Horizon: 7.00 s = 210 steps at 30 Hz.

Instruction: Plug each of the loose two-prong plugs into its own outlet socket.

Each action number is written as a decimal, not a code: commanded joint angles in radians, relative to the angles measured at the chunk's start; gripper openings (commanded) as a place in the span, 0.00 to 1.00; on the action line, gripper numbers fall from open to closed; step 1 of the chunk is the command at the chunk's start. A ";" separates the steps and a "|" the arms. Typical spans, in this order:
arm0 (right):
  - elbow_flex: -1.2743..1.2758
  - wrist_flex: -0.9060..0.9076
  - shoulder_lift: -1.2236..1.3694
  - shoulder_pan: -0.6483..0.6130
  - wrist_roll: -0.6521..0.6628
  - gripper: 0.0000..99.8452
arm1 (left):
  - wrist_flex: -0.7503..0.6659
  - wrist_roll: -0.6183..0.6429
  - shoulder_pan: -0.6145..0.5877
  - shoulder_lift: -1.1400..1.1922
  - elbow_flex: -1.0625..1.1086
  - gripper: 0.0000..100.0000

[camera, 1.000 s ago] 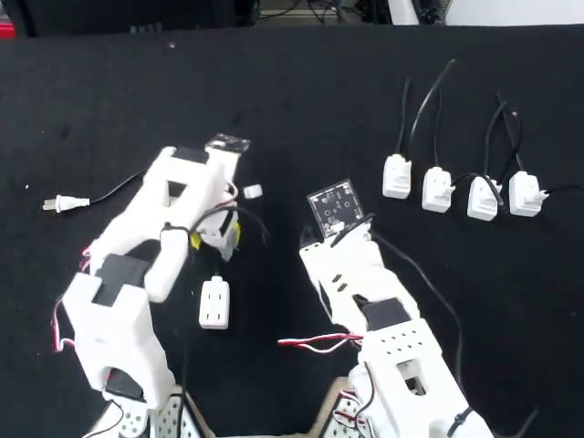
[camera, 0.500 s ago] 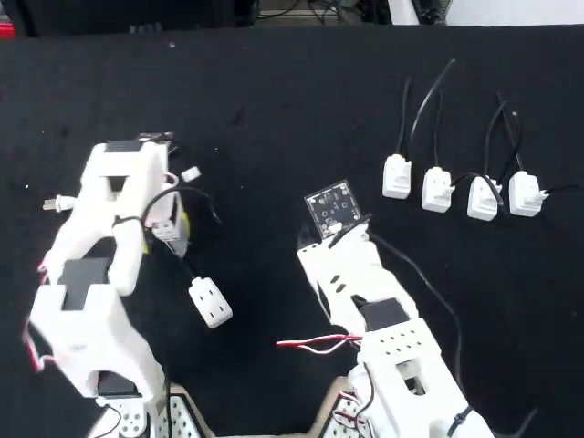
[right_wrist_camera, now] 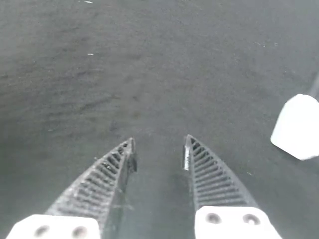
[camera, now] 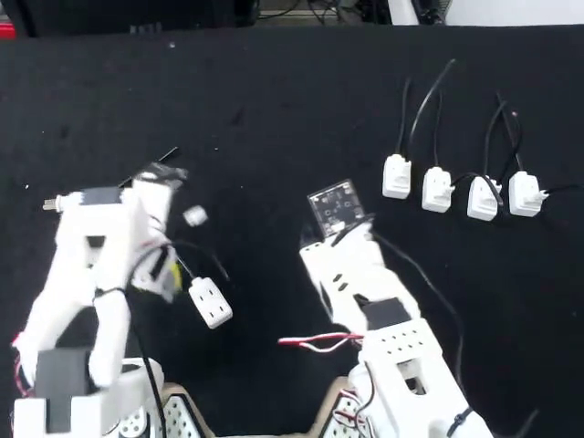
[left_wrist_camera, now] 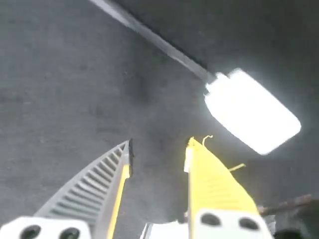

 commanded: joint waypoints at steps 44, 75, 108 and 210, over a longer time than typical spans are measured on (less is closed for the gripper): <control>-0.054 -0.018 -0.027 0.206 -0.147 0.15 | -0.233 0.264 0.108 0.265 -0.321 0.19; -0.054 -0.018 -0.027 0.173 -0.146 0.15 | -0.175 0.445 -0.154 0.439 -0.344 0.19; -0.051 -0.018 -0.027 0.169 -0.146 0.15 | -0.064 1.174 -0.429 0.991 -1.159 0.28; -0.213 0.879 -0.687 0.365 0.187 0.15 | -0.173 0.132 0.653 -0.499 0.183 0.29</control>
